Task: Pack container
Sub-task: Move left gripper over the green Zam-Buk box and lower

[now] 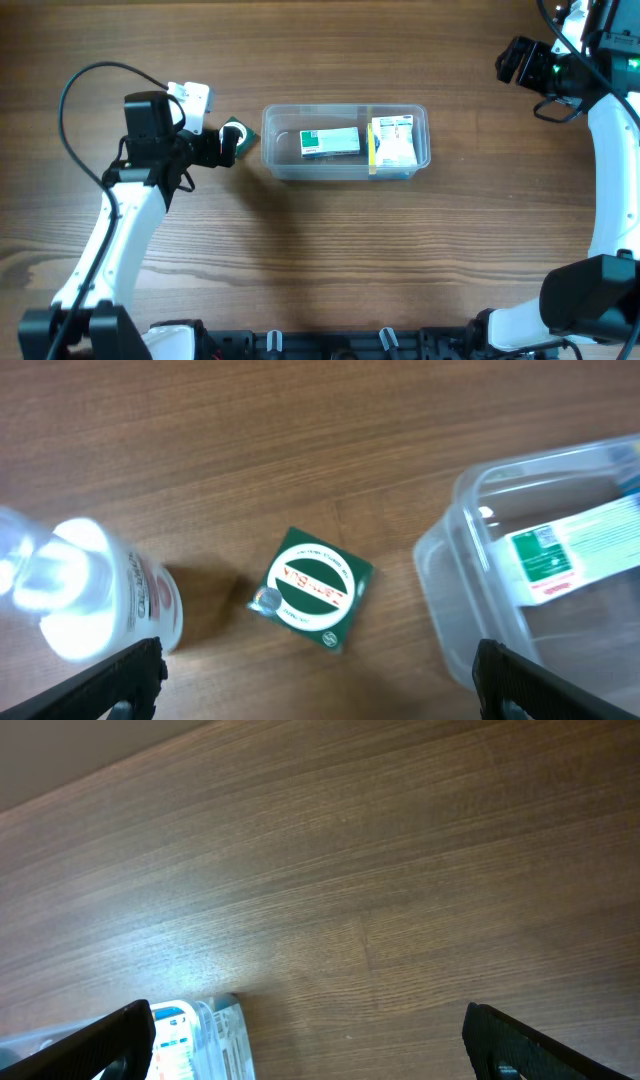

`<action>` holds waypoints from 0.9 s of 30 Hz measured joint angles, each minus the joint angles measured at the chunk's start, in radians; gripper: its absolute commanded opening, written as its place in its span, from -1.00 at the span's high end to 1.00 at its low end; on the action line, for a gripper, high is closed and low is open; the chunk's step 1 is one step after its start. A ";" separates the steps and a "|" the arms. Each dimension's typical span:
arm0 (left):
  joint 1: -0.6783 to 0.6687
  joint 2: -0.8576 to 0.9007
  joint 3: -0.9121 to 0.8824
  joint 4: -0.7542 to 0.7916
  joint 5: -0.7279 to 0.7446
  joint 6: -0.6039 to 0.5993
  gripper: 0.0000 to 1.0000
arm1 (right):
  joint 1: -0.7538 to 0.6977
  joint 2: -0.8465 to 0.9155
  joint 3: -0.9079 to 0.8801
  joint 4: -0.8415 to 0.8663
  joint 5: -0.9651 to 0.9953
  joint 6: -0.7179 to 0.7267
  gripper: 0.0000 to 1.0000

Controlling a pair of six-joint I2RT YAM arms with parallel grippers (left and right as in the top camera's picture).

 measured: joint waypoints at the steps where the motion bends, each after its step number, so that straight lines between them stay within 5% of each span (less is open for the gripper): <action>1: 0.000 0.019 0.001 0.012 0.000 0.015 -1.00 | 0.000 0.000 0.000 0.000 0.000 0.000 -0.99; 27: 0.000 0.287 0.001 0.167 0.032 0.264 -0.96 | 0.000 0.000 0.000 0.000 0.000 0.000 -0.99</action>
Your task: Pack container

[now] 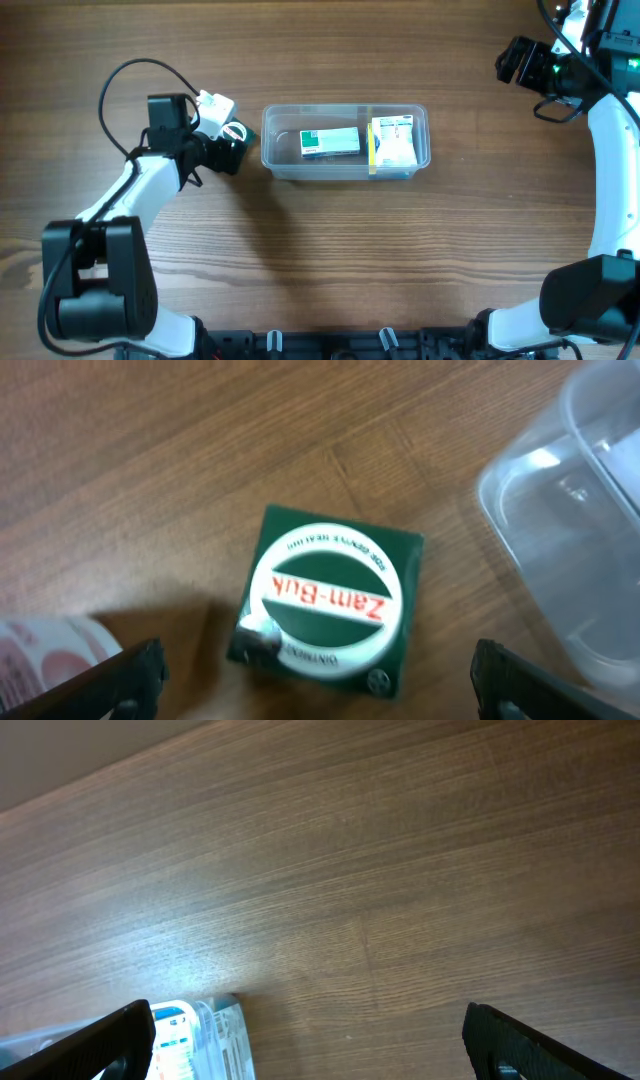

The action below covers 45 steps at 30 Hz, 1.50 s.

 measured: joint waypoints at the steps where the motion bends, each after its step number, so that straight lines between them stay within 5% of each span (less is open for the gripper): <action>1: 0.000 0.010 0.000 0.023 0.002 0.008 -0.96 | 0.000 0.000 0.000 0.000 0.000 0.000 -1.00; 31: -0.036 0.120 0.000 0.136 0.003 0.087 -0.98 | 0.000 0.000 0.000 0.000 0.000 0.000 -1.00; 45: -0.052 0.121 0.000 0.105 -0.018 0.096 -0.36 | 0.000 0.000 0.000 0.000 0.000 0.000 -1.00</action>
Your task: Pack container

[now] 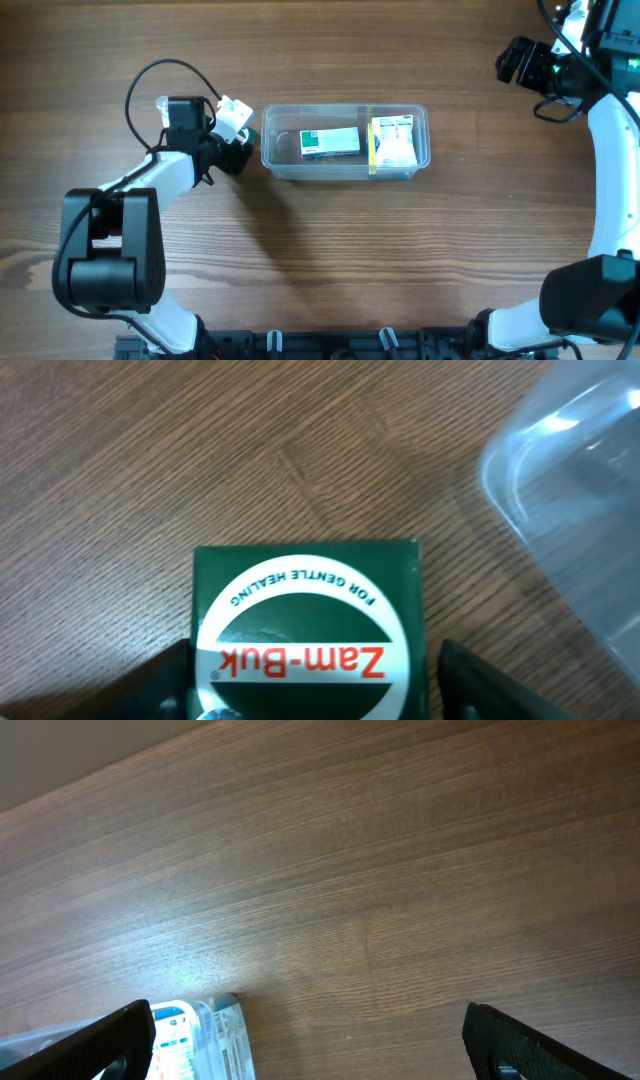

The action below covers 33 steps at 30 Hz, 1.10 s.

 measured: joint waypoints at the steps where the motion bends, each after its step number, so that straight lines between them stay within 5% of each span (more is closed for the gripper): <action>1: 0.000 0.000 0.000 0.000 -0.004 -0.002 -0.33 | 0.000 0.000 0.000 0.000 0.000 0.000 -0.99; 9: 0.000 0.000 0.003 -0.008 -0.021 -0.001 0.22 | 0.000 0.000 0.000 0.000 0.000 0.000 -0.99; 33: -0.001 -0.106 0.015 -0.025 -0.084 -0.182 0.21 | 0.000 0.000 0.000 0.000 0.000 0.000 -0.99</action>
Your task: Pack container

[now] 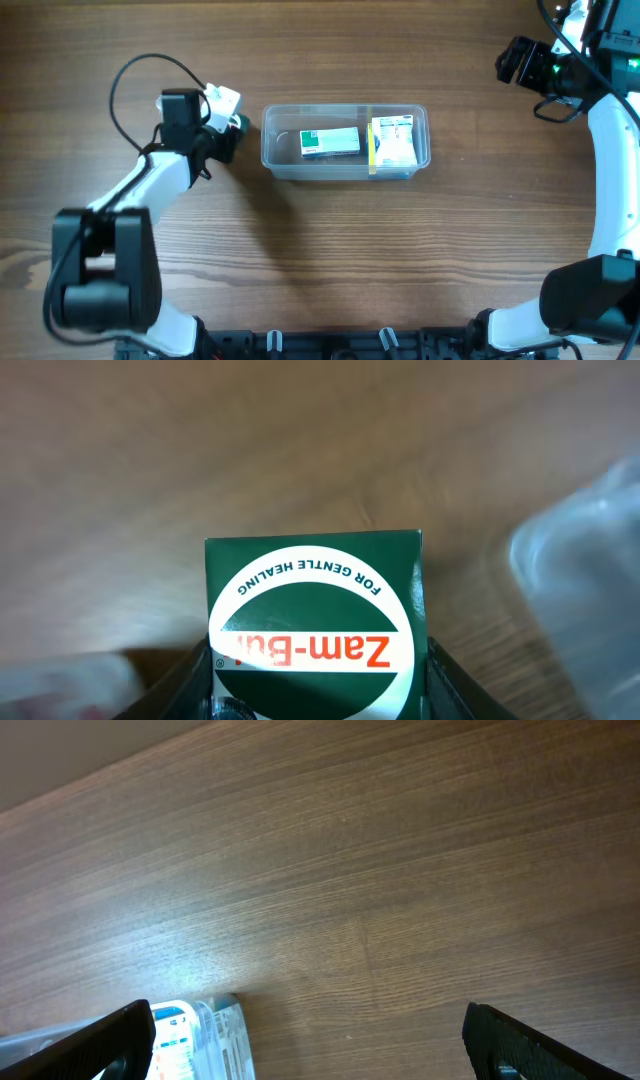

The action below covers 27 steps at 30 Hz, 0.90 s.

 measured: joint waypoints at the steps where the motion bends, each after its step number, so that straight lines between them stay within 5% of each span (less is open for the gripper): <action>1: 0.000 -0.020 0.000 0.000 -0.006 -0.006 0.22 | 0.000 0.000 0.000 0.000 0.000 0.000 -1.00; 10: 0.000 -0.226 0.000 -0.051 -0.044 -0.077 0.29 | 0.000 0.000 0.000 0.000 0.000 0.000 -1.00; 19: -0.116 -0.480 0.000 -0.192 -0.053 -0.280 0.41 | 0.000 0.000 0.000 0.000 0.000 0.000 -1.00; 27: -0.349 -0.547 0.000 -0.248 -0.055 -0.346 0.15 | 0.000 0.000 0.000 0.000 0.000 0.000 -0.99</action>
